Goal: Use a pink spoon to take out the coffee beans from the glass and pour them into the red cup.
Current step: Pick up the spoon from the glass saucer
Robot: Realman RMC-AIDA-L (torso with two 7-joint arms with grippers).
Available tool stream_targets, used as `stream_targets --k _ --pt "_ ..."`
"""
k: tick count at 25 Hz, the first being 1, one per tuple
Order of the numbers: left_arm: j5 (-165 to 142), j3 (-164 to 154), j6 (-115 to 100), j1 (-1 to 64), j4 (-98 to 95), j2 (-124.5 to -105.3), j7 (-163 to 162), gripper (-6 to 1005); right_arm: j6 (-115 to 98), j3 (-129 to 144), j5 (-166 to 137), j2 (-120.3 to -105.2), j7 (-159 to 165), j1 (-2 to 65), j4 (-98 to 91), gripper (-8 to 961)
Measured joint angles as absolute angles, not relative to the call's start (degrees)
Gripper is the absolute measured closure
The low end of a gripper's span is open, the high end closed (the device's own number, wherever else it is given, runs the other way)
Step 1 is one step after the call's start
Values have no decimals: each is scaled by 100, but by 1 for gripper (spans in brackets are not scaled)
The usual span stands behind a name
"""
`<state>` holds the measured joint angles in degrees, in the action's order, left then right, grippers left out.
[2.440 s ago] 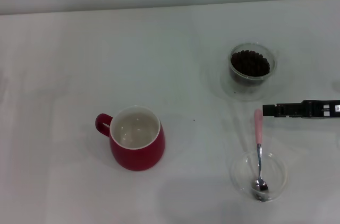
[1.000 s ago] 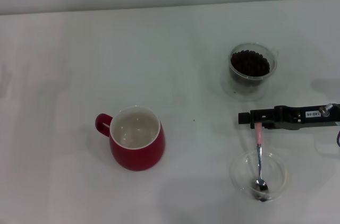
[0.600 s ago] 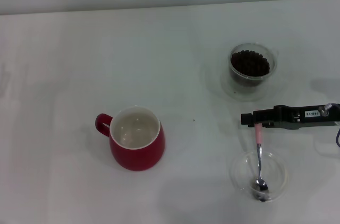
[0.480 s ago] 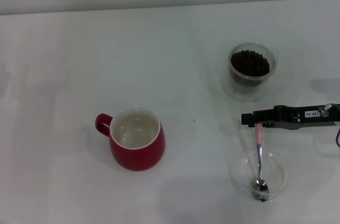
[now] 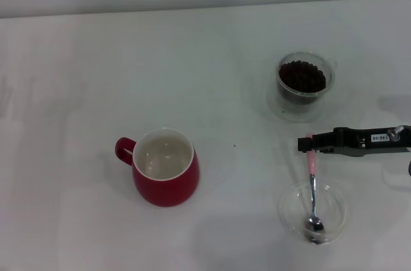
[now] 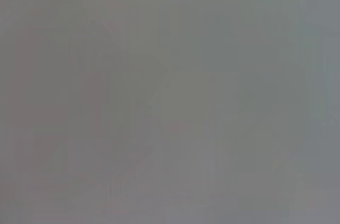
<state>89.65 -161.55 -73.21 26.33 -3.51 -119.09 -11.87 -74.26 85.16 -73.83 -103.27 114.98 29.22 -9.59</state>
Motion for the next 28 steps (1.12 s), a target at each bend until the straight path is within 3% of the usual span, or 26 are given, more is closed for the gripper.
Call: stream_targets --k 17,28 --pt "9017 -16155 -7321 2596 -342 -11909 -1187 108 -7616 8449 -7339 -10276 11496 2920 -964 805" --pt "9036 -16155 -7322 2603 -342 -11909 -1187 107 -8028 8009 -7339 -10032 11524 2909 -992 805"
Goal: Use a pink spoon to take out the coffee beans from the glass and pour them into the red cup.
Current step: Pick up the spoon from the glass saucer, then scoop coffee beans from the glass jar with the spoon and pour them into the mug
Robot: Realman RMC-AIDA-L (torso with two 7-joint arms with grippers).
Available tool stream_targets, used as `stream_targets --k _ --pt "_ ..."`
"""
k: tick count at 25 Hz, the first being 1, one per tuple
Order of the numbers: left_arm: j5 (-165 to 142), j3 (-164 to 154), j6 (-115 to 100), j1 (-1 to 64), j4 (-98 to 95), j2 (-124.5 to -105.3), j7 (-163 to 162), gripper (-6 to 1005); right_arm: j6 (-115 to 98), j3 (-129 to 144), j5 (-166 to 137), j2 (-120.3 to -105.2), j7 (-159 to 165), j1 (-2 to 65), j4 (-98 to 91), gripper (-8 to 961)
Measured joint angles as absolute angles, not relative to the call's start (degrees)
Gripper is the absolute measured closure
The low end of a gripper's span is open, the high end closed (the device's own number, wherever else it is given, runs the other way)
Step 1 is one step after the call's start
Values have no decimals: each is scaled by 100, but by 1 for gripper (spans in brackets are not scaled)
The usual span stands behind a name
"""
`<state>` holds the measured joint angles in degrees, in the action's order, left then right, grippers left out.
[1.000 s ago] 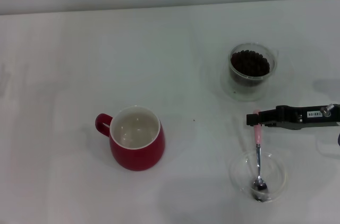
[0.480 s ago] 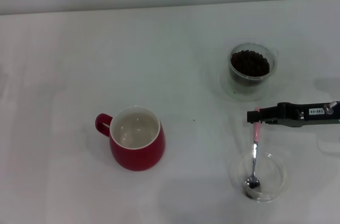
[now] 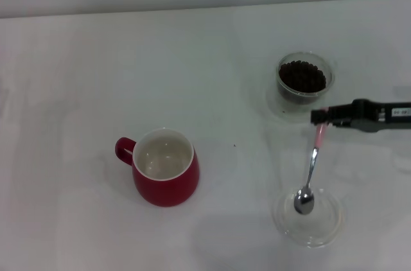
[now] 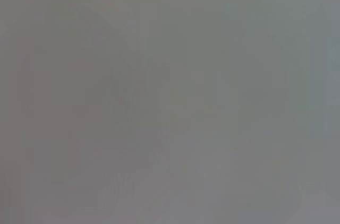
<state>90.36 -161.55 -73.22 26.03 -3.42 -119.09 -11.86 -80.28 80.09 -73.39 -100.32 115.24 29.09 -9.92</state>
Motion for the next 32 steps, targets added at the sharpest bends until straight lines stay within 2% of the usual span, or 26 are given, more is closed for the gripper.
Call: stream_targets --k 4,7,14,17,25,32 --pt "9036 -16154 -7322 2588 -342 -11909 -1187 108 -8214 7587 -7339 -9916 11514 2851 -1138 805" --pt "9035 -16155 -7327 2587 -343 -11909 -1187 108 -8296 7081 -7339 -9928 11502 2773 -1465 805" --pt "9035 -16154 -7330 2625 -344 -11909 -1187 108 -7980 5875 -7370 -10338 10588 2808 -2446 805" --pt "9035 -16154 -7330 2650 -361 -11909 -1187 107 -7916 5694 -7369 -10399 10204 2900 -2482 805" --pt "9035 -16154 -7331 2625 -378 -11922 -1187 107 -7083 5409 -7385 -10702 8954 3006 -2611 804" --pt "9035 -16154 -7331 2619 -394 -11927 -1187 108 -6989 5421 -7402 -10786 8118 2911 -2596 804"
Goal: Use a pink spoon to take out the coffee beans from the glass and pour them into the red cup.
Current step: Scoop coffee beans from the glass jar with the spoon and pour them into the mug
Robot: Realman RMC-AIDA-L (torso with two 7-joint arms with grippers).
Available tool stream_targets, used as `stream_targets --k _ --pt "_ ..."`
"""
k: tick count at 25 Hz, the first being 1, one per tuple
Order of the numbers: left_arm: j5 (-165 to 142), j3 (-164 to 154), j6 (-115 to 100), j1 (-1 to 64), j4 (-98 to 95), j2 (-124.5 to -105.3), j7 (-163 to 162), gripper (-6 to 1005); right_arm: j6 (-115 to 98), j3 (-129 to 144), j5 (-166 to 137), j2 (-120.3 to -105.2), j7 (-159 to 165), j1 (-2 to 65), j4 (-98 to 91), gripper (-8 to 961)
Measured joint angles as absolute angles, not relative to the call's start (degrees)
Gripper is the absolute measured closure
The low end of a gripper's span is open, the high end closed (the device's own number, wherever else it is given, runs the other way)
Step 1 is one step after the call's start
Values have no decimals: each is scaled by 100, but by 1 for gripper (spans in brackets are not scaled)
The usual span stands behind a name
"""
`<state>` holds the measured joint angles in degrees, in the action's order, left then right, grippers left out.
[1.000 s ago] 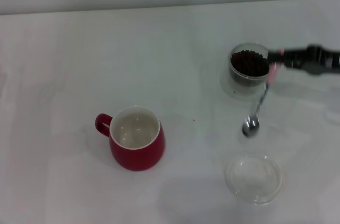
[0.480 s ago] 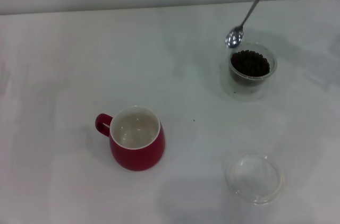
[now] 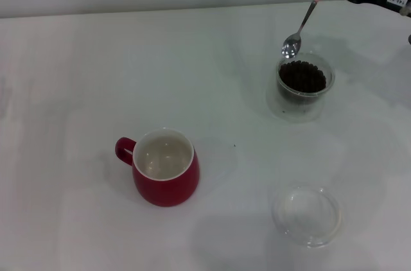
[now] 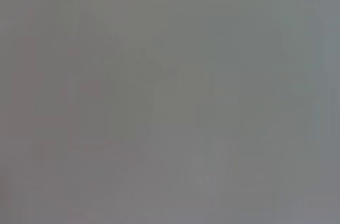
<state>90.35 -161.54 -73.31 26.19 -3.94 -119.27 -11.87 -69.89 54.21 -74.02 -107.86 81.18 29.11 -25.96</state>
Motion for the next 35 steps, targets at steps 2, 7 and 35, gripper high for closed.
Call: stream_targets --k 2,7,35 --pt "9035 -16154 -7330 2619 -395 -11927 -1187 108 -6993 5419 -7402 -10788 8046 2866 -2589 804" --pt "9035 -16155 -7330 2619 -396 -11927 -1187 108 -7092 5417 -7402 -10790 7852 2674 -2640 804" --pt "9006 -16154 -7330 2682 -405 -11927 -1187 107 -6667 5412 -7550 -10975 8298 2469 -2545 804"
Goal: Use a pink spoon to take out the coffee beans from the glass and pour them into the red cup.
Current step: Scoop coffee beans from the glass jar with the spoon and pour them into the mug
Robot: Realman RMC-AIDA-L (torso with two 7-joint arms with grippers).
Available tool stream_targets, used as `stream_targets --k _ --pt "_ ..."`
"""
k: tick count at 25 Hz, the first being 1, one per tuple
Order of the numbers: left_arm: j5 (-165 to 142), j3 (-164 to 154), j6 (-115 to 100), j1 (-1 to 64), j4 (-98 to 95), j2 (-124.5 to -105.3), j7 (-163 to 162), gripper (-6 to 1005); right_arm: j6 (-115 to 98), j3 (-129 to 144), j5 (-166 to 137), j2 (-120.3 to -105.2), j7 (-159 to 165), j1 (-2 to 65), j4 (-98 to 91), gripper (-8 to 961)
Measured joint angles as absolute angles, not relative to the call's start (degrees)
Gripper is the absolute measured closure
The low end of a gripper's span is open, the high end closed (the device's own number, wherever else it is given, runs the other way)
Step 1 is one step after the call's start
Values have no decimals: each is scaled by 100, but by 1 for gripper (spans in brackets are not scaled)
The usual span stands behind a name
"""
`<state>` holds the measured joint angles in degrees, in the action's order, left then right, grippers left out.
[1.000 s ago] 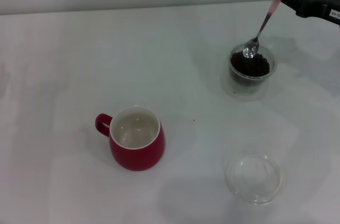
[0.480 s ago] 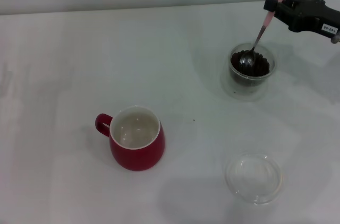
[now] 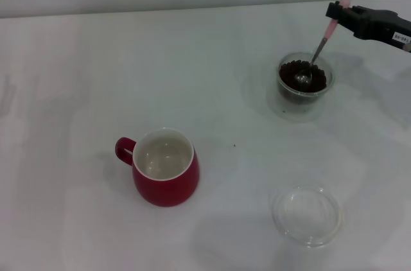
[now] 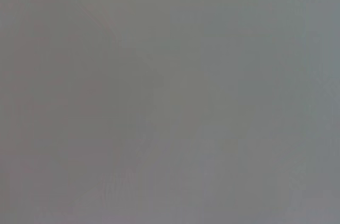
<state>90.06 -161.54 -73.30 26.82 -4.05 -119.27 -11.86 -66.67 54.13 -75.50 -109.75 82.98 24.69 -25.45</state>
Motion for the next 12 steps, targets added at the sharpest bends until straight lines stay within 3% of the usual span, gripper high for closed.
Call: stream_targets --k 12 --pt "8998 -16154 -7329 2690 -404 -11927 -1187 108 -6354 5423 -7642 -10927 9642 2452 -2548 804"
